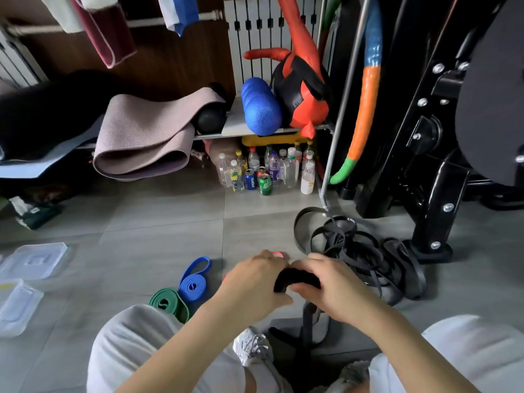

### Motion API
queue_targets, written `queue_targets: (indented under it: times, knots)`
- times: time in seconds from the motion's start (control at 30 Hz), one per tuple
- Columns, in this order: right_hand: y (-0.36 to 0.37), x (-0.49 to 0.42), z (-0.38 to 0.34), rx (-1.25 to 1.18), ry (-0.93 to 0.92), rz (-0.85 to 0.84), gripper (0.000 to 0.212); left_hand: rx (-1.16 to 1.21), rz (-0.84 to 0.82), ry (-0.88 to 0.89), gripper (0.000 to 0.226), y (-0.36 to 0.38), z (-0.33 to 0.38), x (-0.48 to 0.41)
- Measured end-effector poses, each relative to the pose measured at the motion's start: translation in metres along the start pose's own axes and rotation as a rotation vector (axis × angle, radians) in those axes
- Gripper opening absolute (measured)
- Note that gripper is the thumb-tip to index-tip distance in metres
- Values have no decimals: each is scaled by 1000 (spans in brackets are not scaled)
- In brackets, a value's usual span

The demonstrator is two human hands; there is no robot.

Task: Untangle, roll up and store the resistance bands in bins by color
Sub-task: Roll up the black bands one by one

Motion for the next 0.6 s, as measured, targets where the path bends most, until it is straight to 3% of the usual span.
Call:
queue_targets:
  times: [0.17,0.37,0.5,0.6]
  knots:
    - [-11,4,4,-139,100,99,30,364,98,-95,11,-2,-8,1]
    - [-11,12,4,-468,147,144,27,912,100,-113,30,-10,-23,9]
    - [2,14,-1,-703,125,170,15,1391,80,-71,21,-4,-23,16]
    - [8,13,-2,-723,82,239,16,1674,106,-97,45,9,-26,14]
Point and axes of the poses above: each hand's wrist, its own x-axis away from the middle knuckle, its own y-axis out of the palm, z = x × y, the point moved 3 cm from there along -x, towards the middle knuckle, and after that the axes turned 2 degrees about -x, right-handed, at the moved point
